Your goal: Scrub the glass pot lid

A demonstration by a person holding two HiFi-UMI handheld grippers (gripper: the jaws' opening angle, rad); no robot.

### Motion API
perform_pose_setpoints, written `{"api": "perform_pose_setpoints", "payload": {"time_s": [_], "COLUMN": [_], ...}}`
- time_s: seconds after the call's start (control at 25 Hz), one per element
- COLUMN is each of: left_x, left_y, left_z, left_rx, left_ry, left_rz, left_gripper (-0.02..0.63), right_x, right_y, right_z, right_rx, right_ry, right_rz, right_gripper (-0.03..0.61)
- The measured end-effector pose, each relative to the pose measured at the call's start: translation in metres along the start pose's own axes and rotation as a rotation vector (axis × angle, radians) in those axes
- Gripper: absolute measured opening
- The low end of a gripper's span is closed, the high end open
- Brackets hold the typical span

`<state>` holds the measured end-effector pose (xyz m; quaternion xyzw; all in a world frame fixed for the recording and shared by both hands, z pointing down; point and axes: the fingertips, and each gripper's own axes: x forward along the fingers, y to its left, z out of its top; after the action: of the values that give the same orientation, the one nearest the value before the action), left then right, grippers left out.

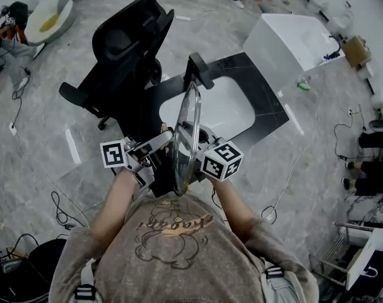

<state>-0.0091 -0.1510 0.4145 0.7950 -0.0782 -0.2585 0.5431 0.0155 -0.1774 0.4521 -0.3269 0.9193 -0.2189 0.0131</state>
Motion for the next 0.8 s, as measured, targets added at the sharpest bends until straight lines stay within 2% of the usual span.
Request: {"api": "perform_pose_setpoints", "payload": {"time_s": [0.32, 0.8], "left_x": [-0.006, -0.028], "left_y": [0.006, 0.025], "left_z": [0.019, 0.044], "left_rx": [-0.01, -0.025], "left_ry": [-0.069, -0.169], "left_rz": [0.012, 0.07], "left_gripper": [0.178, 0.178], "right_x": [0.002, -0.018], "right_y": [0.023, 0.088], "right_z": [-0.039, -0.052], "right_rx": [0.069, 0.191], "right_ry": [0.123, 0.18], "right_rz": [0.154, 0.403], "right_gripper": [0.052, 0.052]}}
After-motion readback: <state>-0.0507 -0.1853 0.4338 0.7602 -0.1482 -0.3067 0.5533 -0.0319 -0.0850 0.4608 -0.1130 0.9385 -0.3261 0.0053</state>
